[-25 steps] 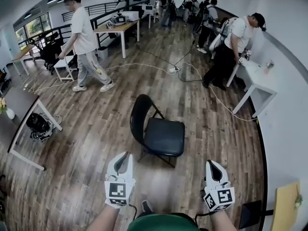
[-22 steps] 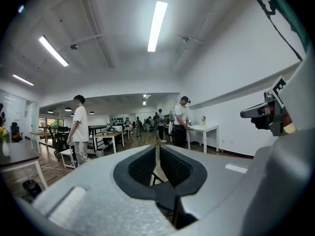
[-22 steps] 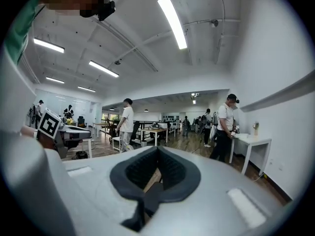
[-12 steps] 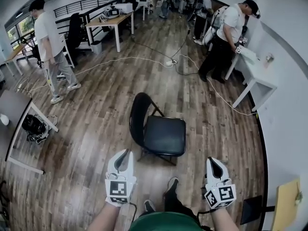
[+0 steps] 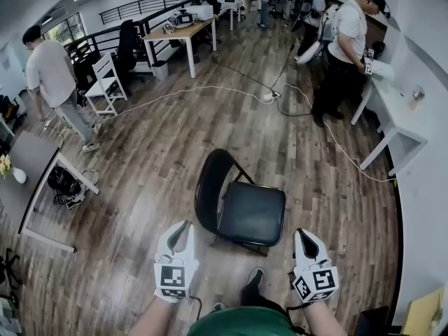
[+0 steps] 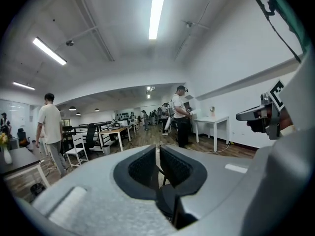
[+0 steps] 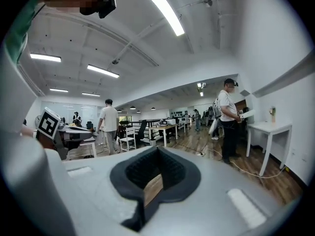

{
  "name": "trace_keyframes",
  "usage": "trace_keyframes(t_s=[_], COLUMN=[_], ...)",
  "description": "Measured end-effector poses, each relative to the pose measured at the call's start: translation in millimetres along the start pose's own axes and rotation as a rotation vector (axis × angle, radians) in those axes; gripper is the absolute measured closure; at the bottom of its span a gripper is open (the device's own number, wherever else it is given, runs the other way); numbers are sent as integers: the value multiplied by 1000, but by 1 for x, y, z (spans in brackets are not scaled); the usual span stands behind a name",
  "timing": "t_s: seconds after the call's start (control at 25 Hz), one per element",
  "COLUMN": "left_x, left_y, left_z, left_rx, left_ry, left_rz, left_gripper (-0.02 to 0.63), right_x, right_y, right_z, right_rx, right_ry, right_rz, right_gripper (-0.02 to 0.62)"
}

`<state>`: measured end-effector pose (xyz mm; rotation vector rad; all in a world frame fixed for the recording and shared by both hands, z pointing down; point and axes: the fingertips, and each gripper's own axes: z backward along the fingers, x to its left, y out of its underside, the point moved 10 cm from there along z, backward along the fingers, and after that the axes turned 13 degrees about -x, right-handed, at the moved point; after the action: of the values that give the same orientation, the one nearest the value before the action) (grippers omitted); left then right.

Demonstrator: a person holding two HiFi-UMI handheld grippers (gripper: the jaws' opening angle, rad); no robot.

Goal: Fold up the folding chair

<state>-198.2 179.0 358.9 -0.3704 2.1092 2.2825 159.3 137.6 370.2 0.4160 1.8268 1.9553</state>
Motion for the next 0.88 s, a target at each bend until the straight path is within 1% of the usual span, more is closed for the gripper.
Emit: trace_keyframes(t_s=[0.08,0.2,0.48,0.56,0.64,0.76,0.88], left_x=[-2,-5,-17,-17,-16,-16,-16], left_y=[5,19,57,69,81,97,114], left_z=[-24,-55,-127,-144,-160,-181,-196], left_rx=[25,91,221,247,281,363,451], left_ry=[-9,-22,-43,-45,-38,-29,-45], left_rz=[-12,-11,-21,-32,-60,-101,-74], left_gripper=[571,571,571,571,571,571,569], right_x=[-18,-44,-123,-141,-157,-181,-208], right_y=[8,33,88,102,115,138,174], right_z=[-22,-50,-94,-103,-111,-123,-131], right_rx=[13,53,153,166,174,184,218], right_ry=[-19,-31,3,-7,-30,-49,-41], right_rz=[-12,-52,-204,-231,-245,-258,-280], right_gripper=[592,592,591,592,592,592,592])
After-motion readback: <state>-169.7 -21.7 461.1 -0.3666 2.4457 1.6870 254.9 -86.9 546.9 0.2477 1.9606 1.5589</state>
